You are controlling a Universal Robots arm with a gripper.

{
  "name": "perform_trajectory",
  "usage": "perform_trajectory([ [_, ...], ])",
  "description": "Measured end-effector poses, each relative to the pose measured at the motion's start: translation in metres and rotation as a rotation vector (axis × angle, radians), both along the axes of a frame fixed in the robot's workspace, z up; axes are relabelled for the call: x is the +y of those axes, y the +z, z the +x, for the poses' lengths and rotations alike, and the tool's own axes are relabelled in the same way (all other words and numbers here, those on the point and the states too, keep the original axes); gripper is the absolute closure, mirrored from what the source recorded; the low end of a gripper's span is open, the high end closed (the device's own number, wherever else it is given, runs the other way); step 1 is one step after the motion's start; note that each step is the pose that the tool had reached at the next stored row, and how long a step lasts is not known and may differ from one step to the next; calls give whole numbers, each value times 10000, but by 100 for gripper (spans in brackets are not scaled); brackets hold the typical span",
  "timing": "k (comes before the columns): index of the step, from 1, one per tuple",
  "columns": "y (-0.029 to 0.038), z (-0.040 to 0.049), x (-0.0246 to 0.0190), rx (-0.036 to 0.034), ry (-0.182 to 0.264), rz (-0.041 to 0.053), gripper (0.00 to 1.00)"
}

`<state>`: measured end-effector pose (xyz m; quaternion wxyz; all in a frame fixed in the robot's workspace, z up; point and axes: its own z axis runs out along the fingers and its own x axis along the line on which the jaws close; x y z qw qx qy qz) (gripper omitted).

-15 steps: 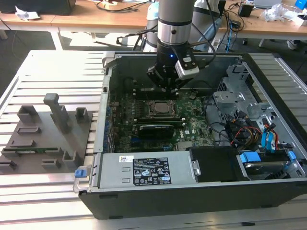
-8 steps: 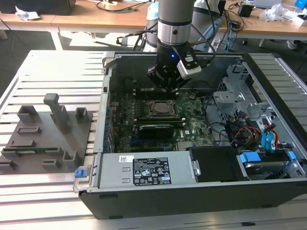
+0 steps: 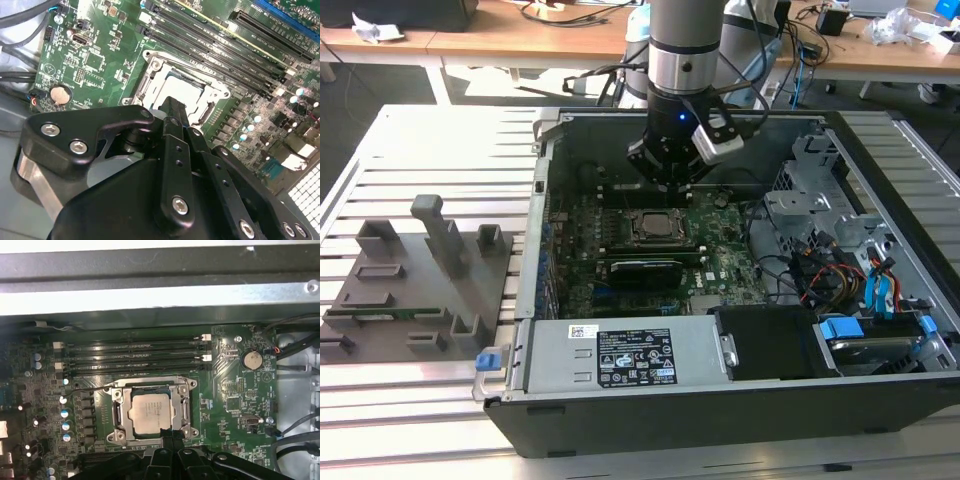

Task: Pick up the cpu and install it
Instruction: 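Install the first cpu locking lever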

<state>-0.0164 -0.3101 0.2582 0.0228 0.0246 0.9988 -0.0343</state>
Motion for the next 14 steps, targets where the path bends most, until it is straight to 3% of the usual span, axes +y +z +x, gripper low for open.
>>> perform_trajectory([
  [9,0,0,0,0,568,0,89],
  [12,0,1,0,0,1028,2,89],
  [14,-1,1,0,34,1140,14,89],
])
